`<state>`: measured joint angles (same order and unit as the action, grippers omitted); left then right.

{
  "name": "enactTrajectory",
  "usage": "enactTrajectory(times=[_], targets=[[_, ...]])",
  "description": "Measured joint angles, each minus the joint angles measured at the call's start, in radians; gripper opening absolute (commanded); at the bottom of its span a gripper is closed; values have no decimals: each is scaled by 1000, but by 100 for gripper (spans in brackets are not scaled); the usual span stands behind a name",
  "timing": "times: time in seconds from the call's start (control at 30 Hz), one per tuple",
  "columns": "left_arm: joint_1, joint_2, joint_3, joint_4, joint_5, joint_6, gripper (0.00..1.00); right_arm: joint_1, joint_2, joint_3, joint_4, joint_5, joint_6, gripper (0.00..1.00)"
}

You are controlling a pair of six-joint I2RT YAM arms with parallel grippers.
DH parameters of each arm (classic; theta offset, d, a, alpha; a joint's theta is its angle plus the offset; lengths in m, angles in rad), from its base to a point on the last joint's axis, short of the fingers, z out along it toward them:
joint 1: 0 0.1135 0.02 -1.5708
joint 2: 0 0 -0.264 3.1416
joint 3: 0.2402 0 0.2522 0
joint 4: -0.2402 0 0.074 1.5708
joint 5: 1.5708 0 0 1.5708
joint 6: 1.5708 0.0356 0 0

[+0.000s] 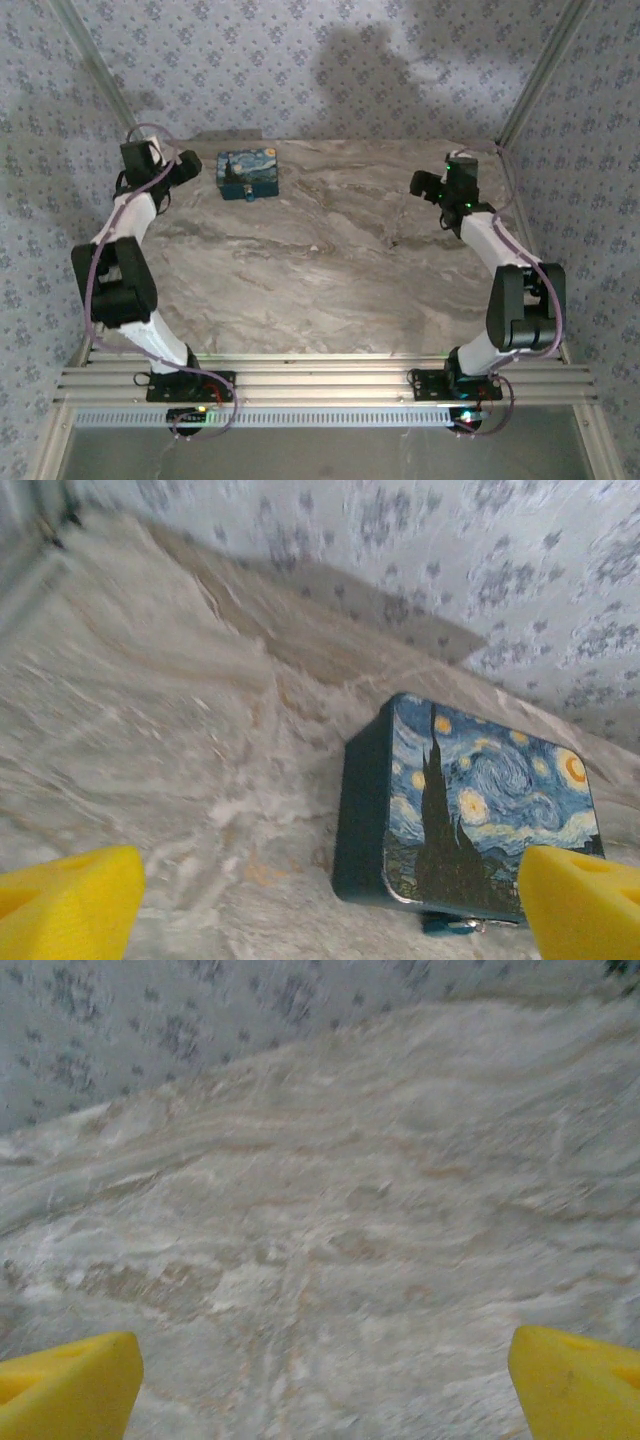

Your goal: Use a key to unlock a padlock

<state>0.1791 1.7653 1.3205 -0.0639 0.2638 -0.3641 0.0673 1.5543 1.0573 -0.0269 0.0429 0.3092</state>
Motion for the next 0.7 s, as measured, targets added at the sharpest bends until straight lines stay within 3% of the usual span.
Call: enactTrajectory(times=[0.17,0.37,0.53,0.7], targets=[[2,230,172,-96,184,-53,80,88,64,25,-95,-26,66,94],[-4,411,327,-173,353,-81,75,135,159,93,-143,-81,123,92],[-24,478,415,-211,438,-95,65,178,201,132,-184,-93,148,91],[-60,465,323,-197,480,-115,54,228,206,156,-193,-92,168,91]])
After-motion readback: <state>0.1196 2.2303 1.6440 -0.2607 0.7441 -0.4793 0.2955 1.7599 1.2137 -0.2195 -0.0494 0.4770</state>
